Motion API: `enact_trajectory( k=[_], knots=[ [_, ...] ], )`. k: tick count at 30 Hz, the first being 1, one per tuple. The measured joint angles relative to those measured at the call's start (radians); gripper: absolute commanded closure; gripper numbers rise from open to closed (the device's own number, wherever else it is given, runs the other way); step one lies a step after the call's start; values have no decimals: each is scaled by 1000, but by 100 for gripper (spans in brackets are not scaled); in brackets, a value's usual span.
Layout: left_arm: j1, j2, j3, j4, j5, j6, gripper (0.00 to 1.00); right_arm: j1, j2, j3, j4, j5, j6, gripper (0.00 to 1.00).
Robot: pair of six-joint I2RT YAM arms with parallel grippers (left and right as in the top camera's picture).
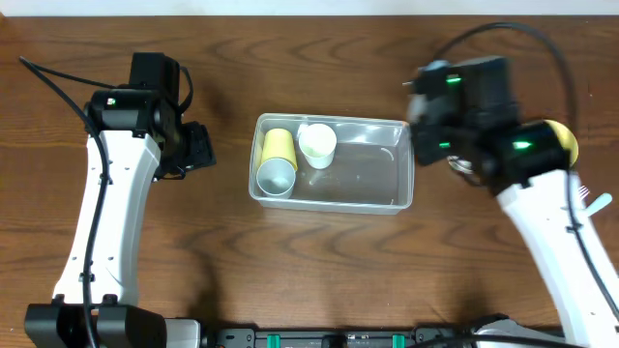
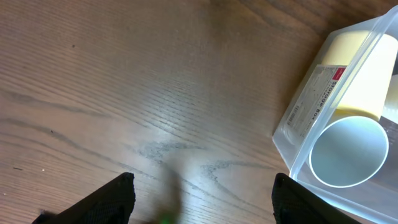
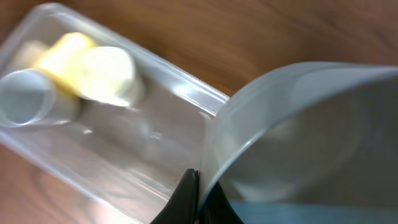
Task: Pack container
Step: 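Carry grey bowl with right gripper into the container and lower it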
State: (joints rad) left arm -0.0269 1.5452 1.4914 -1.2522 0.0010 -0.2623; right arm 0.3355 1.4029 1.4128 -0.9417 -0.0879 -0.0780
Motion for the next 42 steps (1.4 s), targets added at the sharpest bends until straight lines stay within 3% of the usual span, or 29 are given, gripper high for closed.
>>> enact_trajectory(
  k=[7, 16, 25, 28, 29, 30, 31, 42],
  knots=[
    [0, 0, 0, 0, 0, 0, 29, 153, 133, 0, 63, -18, -2, 99],
    [0, 0, 0, 0, 0, 0, 29, 154, 347, 0, 46, -14, 52, 99],
    [0, 0, 0, 0, 0, 0, 29, 155, 429, 0, 54, -8, 59, 98],
    [0, 0, 0, 0, 0, 0, 29, 155, 430, 0, 67, 6, 58, 94],
    [0, 0, 0, 0, 0, 0, 29, 155, 430, 0, 68, 11, 55, 88],
    [0, 0, 0, 0, 0, 0, 29, 155, 430, 0, 68, 16, 48, 75],
    [0, 0, 0, 0, 0, 0, 29, 155, 430, 0, 68, 21, 48, 73],
    [0, 0, 0, 0, 0, 0, 29, 155, 430, 0, 66, 40, 39, 73]
  ],
)
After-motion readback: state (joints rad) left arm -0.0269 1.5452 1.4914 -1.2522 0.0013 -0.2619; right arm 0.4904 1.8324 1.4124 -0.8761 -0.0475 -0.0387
